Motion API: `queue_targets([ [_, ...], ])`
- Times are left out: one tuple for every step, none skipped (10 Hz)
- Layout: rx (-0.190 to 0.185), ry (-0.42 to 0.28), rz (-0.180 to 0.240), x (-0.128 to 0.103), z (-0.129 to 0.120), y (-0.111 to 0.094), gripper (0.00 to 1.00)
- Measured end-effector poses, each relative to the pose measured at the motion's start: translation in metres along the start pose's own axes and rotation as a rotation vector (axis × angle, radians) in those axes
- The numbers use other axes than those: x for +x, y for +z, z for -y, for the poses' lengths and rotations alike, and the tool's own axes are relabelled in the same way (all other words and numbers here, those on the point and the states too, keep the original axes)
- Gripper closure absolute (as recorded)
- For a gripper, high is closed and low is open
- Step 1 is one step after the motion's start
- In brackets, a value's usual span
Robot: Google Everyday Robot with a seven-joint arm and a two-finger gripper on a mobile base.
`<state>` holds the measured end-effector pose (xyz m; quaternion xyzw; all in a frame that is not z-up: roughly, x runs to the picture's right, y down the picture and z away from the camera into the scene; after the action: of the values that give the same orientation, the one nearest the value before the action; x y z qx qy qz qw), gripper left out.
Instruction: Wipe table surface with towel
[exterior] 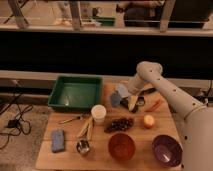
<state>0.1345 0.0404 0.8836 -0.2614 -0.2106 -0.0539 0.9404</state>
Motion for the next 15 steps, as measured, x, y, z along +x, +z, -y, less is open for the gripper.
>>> queue_targets([
  [0.007,0.005,-0.012,0.002,0.006,0.000,0.00],
  [0.013,0.007,-0.023,0.004,0.014,0.001,0.00],
  [0.020,0.013,-0.040,0.010,0.029,0.003,0.00],
  [0.029,0.013,-0.053,0.015,0.042,0.004,0.00],
  [0.039,0.010,-0.065,0.021,0.057,0.005,0.00],
  [0.049,0.005,-0.077,0.027,0.072,0.007,0.00],
  [0.057,0.002,-0.085,0.035,0.082,0.009,0.00],
  [0.060,0.000,-0.088,0.042,0.084,0.012,0.00],
  [0.058,-0.009,-0.087,0.047,0.082,0.015,0.00],
  [0.067,-0.038,-0.083,0.052,0.078,0.017,0.00],
  [0.072,-0.083,-0.085,0.059,0.074,0.017,0.00],
  [0.075,-0.113,-0.084,0.062,0.072,0.018,0.00],
  [0.082,-0.144,-0.082,0.062,0.070,0.020,0.00],
  [0.091,-0.175,-0.083,0.061,0.070,0.021,0.00],
  [0.103,-0.204,-0.085,0.061,0.069,0.020,0.00],
])
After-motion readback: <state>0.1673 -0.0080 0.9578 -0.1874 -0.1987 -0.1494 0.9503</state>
